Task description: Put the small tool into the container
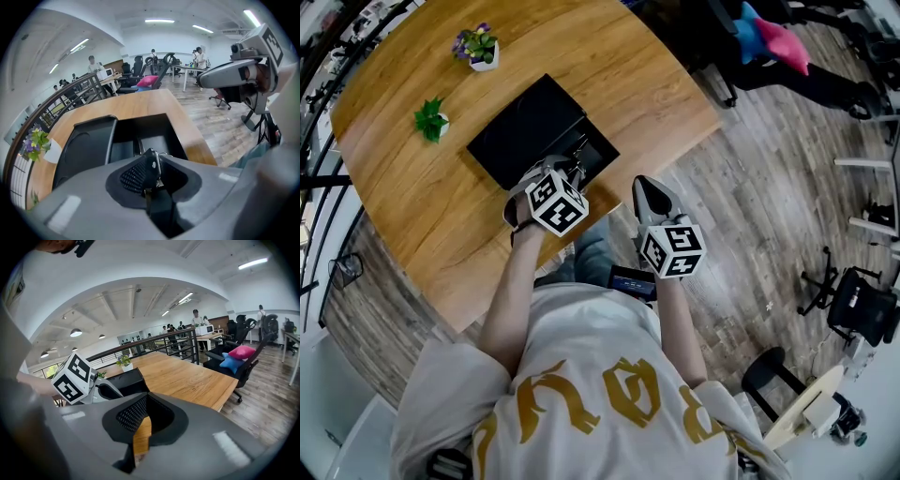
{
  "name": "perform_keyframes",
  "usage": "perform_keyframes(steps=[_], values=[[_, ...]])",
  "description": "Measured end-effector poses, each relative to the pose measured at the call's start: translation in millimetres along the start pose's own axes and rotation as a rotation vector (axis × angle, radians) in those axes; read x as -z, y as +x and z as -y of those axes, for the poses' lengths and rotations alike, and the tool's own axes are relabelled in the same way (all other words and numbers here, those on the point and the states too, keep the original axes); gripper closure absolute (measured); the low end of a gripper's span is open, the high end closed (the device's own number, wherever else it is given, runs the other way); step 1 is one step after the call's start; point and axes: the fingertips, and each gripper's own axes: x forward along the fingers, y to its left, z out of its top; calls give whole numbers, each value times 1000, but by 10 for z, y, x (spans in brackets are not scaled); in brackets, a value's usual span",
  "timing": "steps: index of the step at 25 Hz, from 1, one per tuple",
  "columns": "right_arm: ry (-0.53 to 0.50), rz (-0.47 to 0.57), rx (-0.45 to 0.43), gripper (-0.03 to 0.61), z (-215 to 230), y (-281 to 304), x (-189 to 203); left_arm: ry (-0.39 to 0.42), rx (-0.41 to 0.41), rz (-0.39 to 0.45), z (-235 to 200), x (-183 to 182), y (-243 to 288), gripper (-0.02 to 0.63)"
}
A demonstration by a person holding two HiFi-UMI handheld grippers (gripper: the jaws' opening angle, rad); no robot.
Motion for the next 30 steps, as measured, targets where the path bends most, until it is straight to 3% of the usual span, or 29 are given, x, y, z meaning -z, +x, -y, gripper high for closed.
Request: perform_keyframes(steps=[12, 17, 25, 28, 30], values=[[9, -8, 6, 554, 54, 1, 25, -20, -109, -61, -282, 71, 26, 534], [7, -10, 5, 554, 73, 20, 0, 15, -135, -91, -292, 100, 66, 528], [3, -6, 0, 553, 48, 16, -27, 6, -72, -112, -204, 126, 101, 502], [-1, 1, -2, 552, 15, 26, -41, -21, -6, -103, -151, 112, 115, 429], [-6, 9, 2, 554, -8, 11, -59, -19, 2, -101, -147, 114, 117, 431]])
